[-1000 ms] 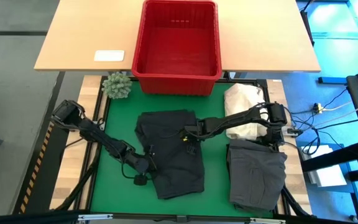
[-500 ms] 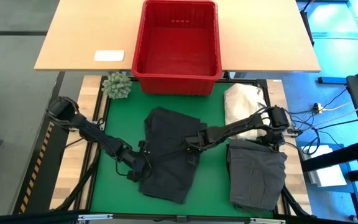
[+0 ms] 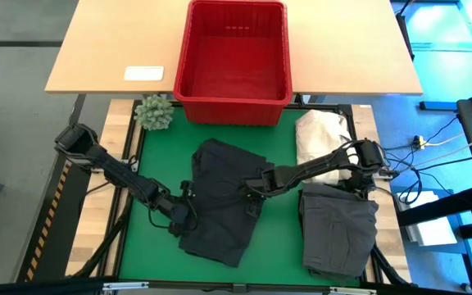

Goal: Fold laundry
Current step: Fold the gray short

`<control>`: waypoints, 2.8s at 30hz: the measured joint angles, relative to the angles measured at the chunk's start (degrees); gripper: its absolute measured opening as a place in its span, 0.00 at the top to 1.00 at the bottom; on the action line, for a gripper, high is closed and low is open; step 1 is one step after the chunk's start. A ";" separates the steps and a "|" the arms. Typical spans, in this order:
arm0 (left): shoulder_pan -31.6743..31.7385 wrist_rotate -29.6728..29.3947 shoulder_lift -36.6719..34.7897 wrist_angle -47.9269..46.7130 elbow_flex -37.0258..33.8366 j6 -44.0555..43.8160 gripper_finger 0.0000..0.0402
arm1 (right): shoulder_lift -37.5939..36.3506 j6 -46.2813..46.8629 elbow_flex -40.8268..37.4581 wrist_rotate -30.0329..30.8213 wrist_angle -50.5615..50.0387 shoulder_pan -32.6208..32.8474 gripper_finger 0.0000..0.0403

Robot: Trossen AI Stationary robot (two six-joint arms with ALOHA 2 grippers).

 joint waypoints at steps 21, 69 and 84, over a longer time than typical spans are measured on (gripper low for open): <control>0.06 -0.21 -0.11 0.66 0.17 -1.04 1.00 | -2.88 -7.14 0.09 0.07 11.46 0.36 0.99; -0.61 0.82 -12.07 -0.41 0.26 2.42 1.00 | -9.59 -9.27 0.07 12.21 16.18 11.64 0.99; -0.59 0.82 -12.34 -2.20 0.25 2.43 1.00 | -10.97 -10.54 0.11 13.40 13.58 13.18 0.99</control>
